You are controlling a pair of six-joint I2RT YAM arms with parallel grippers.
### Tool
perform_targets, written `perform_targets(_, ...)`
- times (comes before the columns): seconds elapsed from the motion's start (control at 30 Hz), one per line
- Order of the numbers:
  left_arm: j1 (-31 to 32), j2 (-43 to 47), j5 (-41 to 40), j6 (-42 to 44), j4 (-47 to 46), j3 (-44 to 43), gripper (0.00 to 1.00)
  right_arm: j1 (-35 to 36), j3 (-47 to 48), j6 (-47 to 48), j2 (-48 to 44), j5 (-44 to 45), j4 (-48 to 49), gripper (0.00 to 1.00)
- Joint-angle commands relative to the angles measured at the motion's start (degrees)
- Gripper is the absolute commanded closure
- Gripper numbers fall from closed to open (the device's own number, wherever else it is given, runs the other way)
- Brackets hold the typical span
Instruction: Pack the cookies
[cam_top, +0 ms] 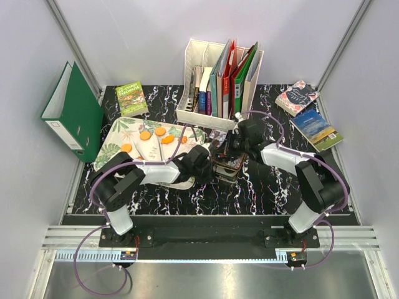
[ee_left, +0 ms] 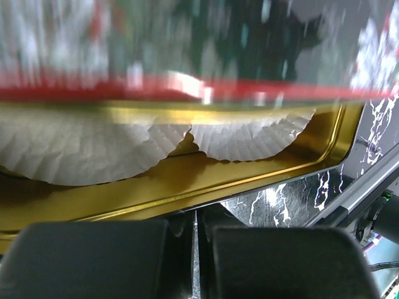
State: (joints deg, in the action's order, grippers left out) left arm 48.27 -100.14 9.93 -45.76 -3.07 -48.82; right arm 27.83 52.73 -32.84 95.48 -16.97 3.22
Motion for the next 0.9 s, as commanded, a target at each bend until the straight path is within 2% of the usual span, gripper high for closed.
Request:
perform_targets(0.0,-0.37,-0.85,-1.23,-0.03,-4.05,-2.95,1.0,1.96,-5.52,0.67,-0.38,1.06,-8.32,0.97)
perform_targets(0.63,-0.37,-0.15,-2.9,-0.12,-3.61,-2.42,1.0,6.88,-13.27,-2.93,-8.64,2.9,-7.53,0.98)
perform_targets(0.73,-0.37,0.12,-2.9,-0.12,-3.61,-2.07,1.0,6.88,-13.18,-3.63,-13.29,5.01,-7.71,0.97)
perform_targets(0.87,-0.37,0.47,-2.9,-0.21,-3.43,-1.9,1.0,6.97,-8.63,-2.76,-18.04,6.33,-11.64,0.96)
